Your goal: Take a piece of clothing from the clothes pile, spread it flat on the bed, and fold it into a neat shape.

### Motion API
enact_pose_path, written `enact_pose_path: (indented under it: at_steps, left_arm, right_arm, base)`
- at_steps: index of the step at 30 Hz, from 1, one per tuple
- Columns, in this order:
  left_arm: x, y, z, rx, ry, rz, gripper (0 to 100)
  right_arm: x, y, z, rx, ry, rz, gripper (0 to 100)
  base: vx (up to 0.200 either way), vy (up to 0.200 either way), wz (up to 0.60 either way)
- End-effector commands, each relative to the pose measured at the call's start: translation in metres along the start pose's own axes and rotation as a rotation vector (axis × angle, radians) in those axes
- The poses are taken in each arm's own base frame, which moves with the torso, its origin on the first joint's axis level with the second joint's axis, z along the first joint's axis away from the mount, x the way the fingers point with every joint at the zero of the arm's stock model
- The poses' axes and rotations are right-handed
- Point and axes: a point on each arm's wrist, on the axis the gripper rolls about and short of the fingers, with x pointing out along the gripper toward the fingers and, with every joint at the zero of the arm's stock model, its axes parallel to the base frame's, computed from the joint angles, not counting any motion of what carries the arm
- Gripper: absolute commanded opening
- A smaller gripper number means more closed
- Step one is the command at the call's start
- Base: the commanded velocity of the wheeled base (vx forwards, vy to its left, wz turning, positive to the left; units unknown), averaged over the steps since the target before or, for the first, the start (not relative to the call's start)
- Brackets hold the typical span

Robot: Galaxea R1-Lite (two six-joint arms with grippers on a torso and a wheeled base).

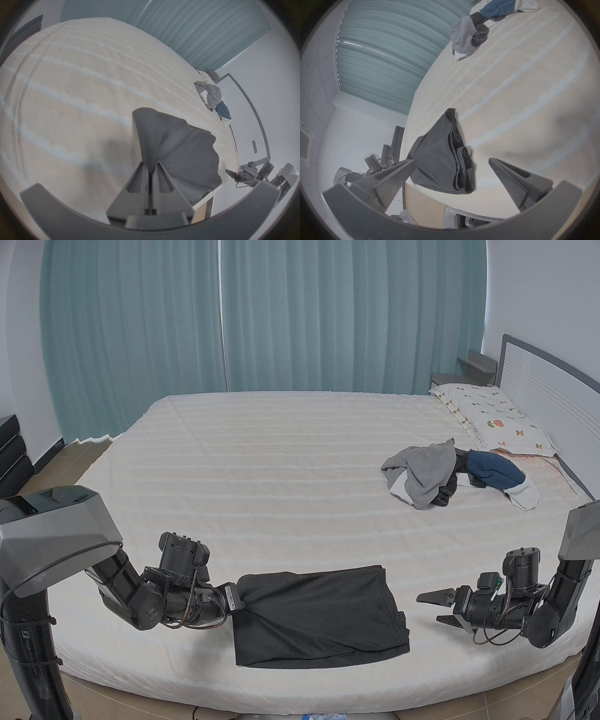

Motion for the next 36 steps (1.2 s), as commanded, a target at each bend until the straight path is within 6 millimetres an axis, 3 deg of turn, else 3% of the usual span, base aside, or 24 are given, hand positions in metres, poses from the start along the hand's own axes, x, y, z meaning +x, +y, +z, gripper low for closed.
enact_pose_path:
  at_steps: [1, 31, 36]
  left_arm:
    - [-0.002, 0.0, 0.0, -0.001, -0.003, -0.001, 0]
    - [-0.004, 0.012, -0.008, -0.043, -0.001, 0.066, 0]
    - [-0.006, 0.008, -0.009, -0.044, -0.002, 0.057, 0]
  right_arm:
    - [0.001, 0.0, -0.001, -0.001, 0.004, 0.001, 100]
    - [0.005, -0.001, -0.003, -0.001, 0.018, -0.002, 100]
    - [0.005, -0.001, -0.003, -0.001, 0.018, -0.002, 100]
  base:
    - [0.0, 0.2, 0.0]
    - [0.0, 0.2, 0.0]
    - [0.0, 0.0, 0.0]
